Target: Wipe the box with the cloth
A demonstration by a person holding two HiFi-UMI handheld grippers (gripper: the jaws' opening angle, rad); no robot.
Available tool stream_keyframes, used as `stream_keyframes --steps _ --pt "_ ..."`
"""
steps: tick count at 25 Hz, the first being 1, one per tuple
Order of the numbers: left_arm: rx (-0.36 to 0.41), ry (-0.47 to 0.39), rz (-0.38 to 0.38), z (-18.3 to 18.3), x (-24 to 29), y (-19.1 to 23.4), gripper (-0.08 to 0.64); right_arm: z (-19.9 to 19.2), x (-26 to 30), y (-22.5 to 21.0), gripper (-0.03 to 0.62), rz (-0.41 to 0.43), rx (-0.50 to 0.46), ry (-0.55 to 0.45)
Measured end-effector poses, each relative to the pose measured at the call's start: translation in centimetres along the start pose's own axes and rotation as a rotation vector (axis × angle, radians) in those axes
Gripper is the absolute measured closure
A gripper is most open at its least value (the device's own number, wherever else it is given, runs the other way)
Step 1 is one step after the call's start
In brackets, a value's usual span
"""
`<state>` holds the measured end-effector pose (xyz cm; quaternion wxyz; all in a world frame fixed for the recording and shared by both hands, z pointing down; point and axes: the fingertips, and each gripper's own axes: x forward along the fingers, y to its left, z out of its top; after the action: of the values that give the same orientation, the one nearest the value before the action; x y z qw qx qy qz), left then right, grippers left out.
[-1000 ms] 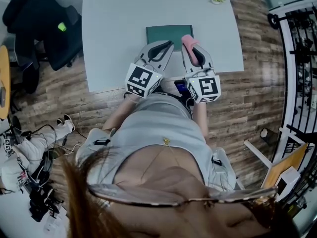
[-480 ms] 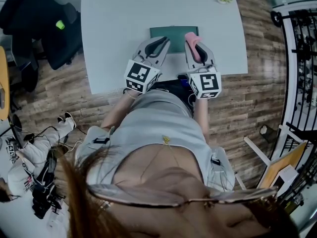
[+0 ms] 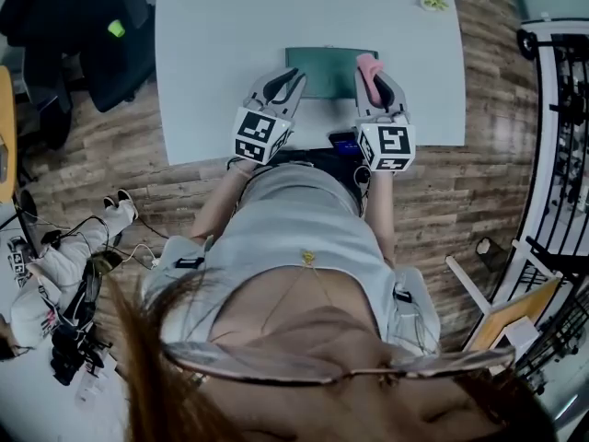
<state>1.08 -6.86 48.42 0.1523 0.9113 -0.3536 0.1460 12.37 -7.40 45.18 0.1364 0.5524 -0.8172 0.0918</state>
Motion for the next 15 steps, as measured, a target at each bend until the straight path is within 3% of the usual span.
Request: stream_keyframes --steps 15 --pt "0.012 0.246 -0.014 -9.2 1.2 1.3 0.322 -5.6 3.0 -3.9 0.546 -0.025 -0.016 0.168"
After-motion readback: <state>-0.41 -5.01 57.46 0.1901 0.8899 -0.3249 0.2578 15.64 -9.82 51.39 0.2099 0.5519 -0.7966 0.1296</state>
